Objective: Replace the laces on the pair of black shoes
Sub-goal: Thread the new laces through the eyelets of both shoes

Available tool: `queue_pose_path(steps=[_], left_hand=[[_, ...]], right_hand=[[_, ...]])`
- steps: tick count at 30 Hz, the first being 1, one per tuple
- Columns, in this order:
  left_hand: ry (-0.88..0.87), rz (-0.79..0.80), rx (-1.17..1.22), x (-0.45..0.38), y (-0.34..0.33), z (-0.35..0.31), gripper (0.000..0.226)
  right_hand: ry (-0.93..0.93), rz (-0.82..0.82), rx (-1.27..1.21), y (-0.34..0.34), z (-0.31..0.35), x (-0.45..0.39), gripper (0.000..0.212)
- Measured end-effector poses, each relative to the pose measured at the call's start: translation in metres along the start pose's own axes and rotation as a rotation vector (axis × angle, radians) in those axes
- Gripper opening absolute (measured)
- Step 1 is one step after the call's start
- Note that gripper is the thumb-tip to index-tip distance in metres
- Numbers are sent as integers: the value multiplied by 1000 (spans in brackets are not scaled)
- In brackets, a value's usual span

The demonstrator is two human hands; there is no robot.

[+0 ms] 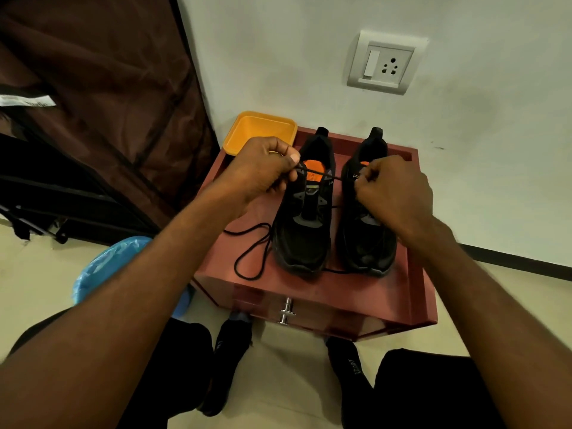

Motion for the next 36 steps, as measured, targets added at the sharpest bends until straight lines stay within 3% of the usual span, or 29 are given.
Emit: queue_pose_path(steps=[1,3,5,7,10,14,17,21,27,33,36], left_hand=[[-2,-10,-15,-1,1,1,4],[-9,2,-19,0,-4,1,8],[-20,34,-6,0,-13,1,23],[-35,58,8,-1,-19,1,27],[-63,45,-24,-6,-16,4,17],[-38,33,-15,-15,-9,17,12],[-33,47,-12,-18,-11,20,8],[-42,92,-24,-19,-18,18,15],[-77,118,-146,-24,-25,24,10],[-98,104,-136,-28,-23,25,9],[-196,26,-327,-34,-15,30,33]], right_hand=[[53,-13,52,-3,4,2,11],[199,-13,66,-12,21,7,33],[296,89,-155,-23,37,10,52],[265,192,-454,-29,43,11,37],[144,54,-453,-21,22,3,12],[149,21,-184,-24,10,0,21],[211,137,-389,-39,22,1,40],[201,136,-591,-46,23,-3,9],[281,144,-331,-62,18,-3,16],[242,105,-388,-60,16,-8,3],[234,59,-401,-56,17,-11,6]])
Point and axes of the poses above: each hand's wrist, its own x-axis away from the middle knuckle, its own y-axis out of the back of the hand, z = x × y, the point moved 7 cm from there along -x, towards the middle knuckle, and after that the axes turned 4 degrees about -x, right-handed, at the moved point
